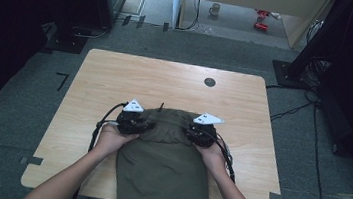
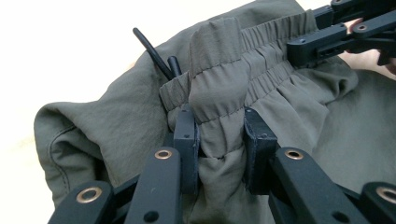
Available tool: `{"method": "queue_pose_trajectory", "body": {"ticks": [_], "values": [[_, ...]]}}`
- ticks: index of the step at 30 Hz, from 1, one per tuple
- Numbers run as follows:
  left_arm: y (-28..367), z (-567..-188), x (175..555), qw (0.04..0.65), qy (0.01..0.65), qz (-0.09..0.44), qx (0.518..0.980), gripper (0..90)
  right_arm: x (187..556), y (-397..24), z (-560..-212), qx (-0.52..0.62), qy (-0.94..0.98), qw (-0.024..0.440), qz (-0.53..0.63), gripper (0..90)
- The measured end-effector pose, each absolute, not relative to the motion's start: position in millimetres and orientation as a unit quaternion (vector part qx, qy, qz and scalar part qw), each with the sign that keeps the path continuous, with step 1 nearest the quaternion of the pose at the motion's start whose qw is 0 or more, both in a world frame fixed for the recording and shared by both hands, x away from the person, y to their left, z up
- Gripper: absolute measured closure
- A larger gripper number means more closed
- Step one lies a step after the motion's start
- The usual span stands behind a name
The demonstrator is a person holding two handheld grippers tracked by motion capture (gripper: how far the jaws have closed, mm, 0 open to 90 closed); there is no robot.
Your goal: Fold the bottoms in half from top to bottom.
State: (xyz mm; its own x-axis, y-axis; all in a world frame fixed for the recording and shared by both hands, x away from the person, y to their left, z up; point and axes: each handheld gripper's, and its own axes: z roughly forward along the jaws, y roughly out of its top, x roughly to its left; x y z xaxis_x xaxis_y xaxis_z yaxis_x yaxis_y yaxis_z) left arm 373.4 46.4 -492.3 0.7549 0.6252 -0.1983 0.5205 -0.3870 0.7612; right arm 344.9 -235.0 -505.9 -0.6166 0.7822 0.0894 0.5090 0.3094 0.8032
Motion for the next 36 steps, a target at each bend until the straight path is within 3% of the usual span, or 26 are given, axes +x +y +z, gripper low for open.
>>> {"method": "queue_pose_trajectory", "body": {"ticks": [12, 18, 30, 36], "values": [[34.2, -487.8, 451.2, 0.418, 0.367, 0.076, 0.827, 72.4, 414.7, -234.1, -497.8, 0.449, 0.775, 0.168, 0.411, 71.6], [29.7, -480.3, 469.5, 0.421, 0.385, 0.078, 0.817, 72.6, 438.5, -240.3, -492.7, 0.474, 0.755, 0.152, 0.427, 71.7], [40.6, -431.9, 422.8, 0.473, 0.341, 0.095, 0.807, 72.1, 396.1, -244.3, -439.4, 0.420, 0.757, 0.193, 0.462, 71.2], [42.8, -429.0, 392.2, 0.473, 0.332, 0.084, 0.812, 68.8, 367.2, -243.9, -433.8, 0.397, 0.764, 0.203, 0.466, 70.6]]}}
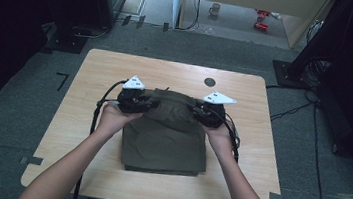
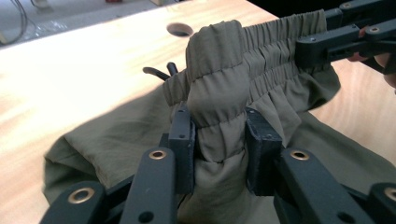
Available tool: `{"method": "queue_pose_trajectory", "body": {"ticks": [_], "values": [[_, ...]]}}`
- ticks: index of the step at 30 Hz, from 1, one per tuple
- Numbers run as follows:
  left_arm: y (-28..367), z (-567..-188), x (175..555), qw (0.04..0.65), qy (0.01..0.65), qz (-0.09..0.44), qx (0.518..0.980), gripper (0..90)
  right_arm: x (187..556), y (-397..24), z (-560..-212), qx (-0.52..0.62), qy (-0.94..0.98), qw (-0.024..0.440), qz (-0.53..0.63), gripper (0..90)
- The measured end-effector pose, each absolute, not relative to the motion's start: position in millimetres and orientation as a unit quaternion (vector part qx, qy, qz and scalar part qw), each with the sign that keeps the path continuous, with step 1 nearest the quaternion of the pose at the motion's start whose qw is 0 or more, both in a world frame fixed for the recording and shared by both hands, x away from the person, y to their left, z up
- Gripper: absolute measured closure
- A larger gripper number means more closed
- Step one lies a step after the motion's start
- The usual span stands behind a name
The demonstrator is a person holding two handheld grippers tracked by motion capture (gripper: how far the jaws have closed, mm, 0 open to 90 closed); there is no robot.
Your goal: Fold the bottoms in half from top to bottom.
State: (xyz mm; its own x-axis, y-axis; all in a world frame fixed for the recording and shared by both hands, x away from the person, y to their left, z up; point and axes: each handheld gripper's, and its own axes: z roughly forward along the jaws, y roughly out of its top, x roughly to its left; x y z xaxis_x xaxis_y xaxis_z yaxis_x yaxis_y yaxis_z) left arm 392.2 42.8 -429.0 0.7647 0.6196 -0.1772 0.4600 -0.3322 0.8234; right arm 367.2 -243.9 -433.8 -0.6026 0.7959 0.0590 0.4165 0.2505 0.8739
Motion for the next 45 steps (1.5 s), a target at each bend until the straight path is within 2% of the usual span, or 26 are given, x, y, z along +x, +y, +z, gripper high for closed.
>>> {"method": "queue_pose_trajectory", "body": {"ticks": [5, 17, 22, 28, 32, 35, 38, 41, 45], "values": [[43.0, -435.9, 378.3, 0.454, 0.328, 0.066, 0.826, 63.2, 353.6, -244.9, -438.7, 0.392, 0.770, 0.197, 0.462, 69.2], [54.9, -453.9, 353.7, 0.444, 0.316, 0.018, 0.838, 55.1, 323.5, -248.6, -454.5, 0.392, 0.784, 0.146, 0.459, 61.1], [59.7, -455.0, 341.2, 0.456, 0.310, 0.000, 0.834, 53.7, 311.1, -256.5, -456.2, 0.394, 0.782, 0.128, 0.466, 59.1], [59.1, -461.0, 330.8, 0.446, 0.305, 0.005, 0.841, 54.9, 300.6, -258.8, -461.4, 0.396, 0.784, 0.122, 0.464, 59.1], [63.7, -462.5, 319.8, 0.438, 0.292, 0.004, 0.850, 52.5, 290.2, -260.1, -464.9, 0.395, 0.783, 0.108, 0.468, 58.5], [72.0, -461.4, 315.2, 0.444, 0.296, -0.010, 0.846, 51.9, 281.6, -265.1, -463.8, 0.392, 0.780, 0.109, 0.475, 55.4], [81.9, -456.1, 313.3, 0.462, 0.303, -0.006, 0.833, 51.8, 276.3, -274.1, -458.8, 0.398, 0.768, 0.115, 0.488, 56.6], [90.1, -452.7, 318.0, 0.467, 0.314, 0.001, 0.827, 52.5, 275.2, -282.4, -454.5, 0.407, 0.758, 0.125, 0.495, 65.9], [94.4, -453.9, 331.1, 0.459, 0.334, 0.013, 0.823, 54.2, 282.8, -288.4, -454.9, 0.419, 0.752, 0.125, 0.493, 71.6]]}}
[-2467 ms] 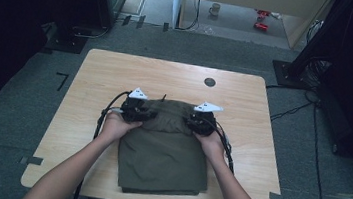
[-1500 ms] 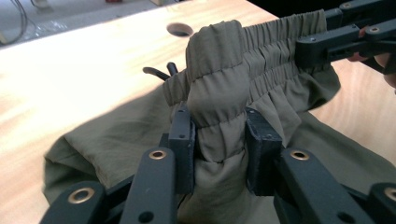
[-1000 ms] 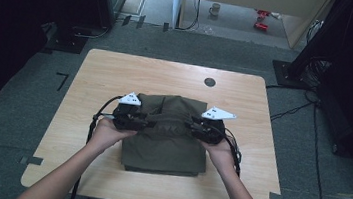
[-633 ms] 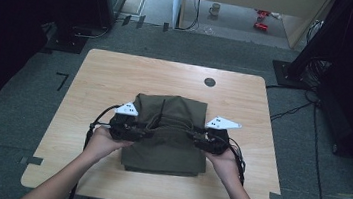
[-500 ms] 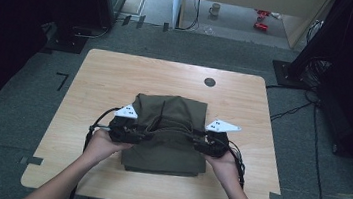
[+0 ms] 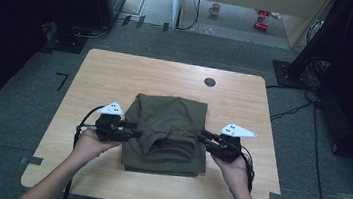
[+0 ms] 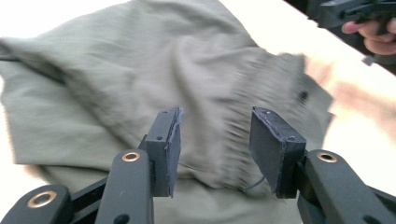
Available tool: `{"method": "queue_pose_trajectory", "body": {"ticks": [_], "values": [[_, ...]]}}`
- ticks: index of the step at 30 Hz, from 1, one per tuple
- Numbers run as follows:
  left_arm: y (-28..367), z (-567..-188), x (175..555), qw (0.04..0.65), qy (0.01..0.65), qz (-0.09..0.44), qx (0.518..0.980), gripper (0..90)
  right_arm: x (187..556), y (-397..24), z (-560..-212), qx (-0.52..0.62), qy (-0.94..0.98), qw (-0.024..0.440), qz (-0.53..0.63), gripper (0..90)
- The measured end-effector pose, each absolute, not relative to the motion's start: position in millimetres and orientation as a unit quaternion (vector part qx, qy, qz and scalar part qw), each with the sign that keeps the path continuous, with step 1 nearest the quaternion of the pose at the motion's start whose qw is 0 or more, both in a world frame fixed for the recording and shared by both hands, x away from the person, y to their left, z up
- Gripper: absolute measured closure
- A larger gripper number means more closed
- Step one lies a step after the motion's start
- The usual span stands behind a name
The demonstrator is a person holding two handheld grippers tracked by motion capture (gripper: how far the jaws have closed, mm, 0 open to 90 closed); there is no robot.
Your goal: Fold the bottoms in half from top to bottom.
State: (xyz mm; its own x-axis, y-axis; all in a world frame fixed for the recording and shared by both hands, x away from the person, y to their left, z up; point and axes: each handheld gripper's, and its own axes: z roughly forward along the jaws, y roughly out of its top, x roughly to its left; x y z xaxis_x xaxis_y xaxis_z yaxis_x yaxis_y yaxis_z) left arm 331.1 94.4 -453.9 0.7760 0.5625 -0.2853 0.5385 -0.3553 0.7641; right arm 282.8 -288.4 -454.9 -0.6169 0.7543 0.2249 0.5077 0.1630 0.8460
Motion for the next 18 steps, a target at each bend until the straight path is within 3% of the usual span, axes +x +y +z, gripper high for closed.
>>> {"method": "queue_pose_trajectory", "body": {"ticks": [9, 18], "values": [[82.7, -459.5, 353.4, 0.448, 0.348, 0.034, 0.823, 64.8, 308.0, -283.8, -467.3, 0.427, 0.765, 0.127, 0.464, 80.1], [51.5, -469.8, 357.3, 0.439, 0.337, 0.019, 0.833, 69.5, 324.9, -260.6, -488.4, 0.425, 0.790, 0.095, 0.432, 81.2]]}}
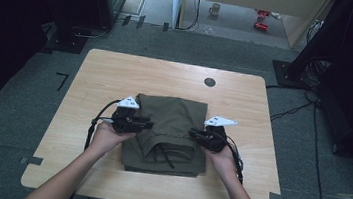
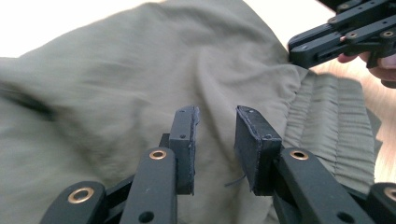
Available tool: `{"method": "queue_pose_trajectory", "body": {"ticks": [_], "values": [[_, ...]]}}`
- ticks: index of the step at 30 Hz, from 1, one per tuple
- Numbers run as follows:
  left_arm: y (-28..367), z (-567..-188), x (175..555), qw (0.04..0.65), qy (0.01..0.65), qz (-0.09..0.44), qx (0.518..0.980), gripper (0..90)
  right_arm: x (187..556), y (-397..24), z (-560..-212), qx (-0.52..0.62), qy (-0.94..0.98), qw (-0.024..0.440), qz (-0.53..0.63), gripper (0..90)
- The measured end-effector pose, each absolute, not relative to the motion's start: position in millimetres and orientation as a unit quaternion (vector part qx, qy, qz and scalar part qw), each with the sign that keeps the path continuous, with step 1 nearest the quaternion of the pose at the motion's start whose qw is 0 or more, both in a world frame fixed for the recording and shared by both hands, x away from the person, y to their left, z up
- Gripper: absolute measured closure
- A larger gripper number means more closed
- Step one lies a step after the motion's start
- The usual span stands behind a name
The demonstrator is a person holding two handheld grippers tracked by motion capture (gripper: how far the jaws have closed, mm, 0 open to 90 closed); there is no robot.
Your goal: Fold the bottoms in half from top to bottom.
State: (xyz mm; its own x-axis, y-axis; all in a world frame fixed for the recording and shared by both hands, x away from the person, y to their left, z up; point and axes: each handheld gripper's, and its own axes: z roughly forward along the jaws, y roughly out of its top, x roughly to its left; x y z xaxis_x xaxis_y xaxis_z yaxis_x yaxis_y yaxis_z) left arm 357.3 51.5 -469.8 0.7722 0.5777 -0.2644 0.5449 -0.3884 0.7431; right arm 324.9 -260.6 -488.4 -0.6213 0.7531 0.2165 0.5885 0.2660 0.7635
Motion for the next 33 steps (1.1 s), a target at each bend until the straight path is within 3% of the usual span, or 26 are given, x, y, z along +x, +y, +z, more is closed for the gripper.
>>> {"method": "queue_pose_trajectory", "body": {"ticks": [6, 10, 14, 18, 21, 26, 33], "values": [[40.2, -477.0, 338.1, 0.410, 0.310, 0.016, 0.857, 67.9, 310.7, -249.2, -491.5, 0.403, 0.808, 0.074, 0.423, 76.6], [42.9, -475.8, 327.4, 0.387, 0.295, 0.017, 0.874, 53.9, 298.7, -247.5, -493.2, 0.392, 0.817, 0.045, 0.420, 68.8], [46.6, -480.1, 317.7, 0.379, 0.285, 0.034, 0.880, 45.5, 292.0, -248.0, -497.1, 0.387, 0.819, 0.029, 0.423, 57.6], [48.4, -488.6, 321.9, 0.380, 0.303, 0.008, 0.874, 41.1, 298.2, -251.6, -492.9, 0.393, 0.806, 0.075, 0.435, 65.0], [50.4, -492.4, 326.2, 0.380, 0.317, -0.008, 0.869, 37.1, 309.2, -251.0, -496.2, 0.391, 0.808, 0.125, 0.424, 60.5], [58.6, -497.7, 326.9, 0.381, 0.328, -0.016, 0.864, 32.1, 315.2, -254.3, -512.6, 0.394, 0.830, 0.110, 0.379, 52.9], [68.9, -498.0, 328.4, 0.385, 0.335, -0.009, 0.860, 31.6, 306.9, -270.0, -514.7, 0.391, 0.825, 0.128, 0.387, 54.2]]}}
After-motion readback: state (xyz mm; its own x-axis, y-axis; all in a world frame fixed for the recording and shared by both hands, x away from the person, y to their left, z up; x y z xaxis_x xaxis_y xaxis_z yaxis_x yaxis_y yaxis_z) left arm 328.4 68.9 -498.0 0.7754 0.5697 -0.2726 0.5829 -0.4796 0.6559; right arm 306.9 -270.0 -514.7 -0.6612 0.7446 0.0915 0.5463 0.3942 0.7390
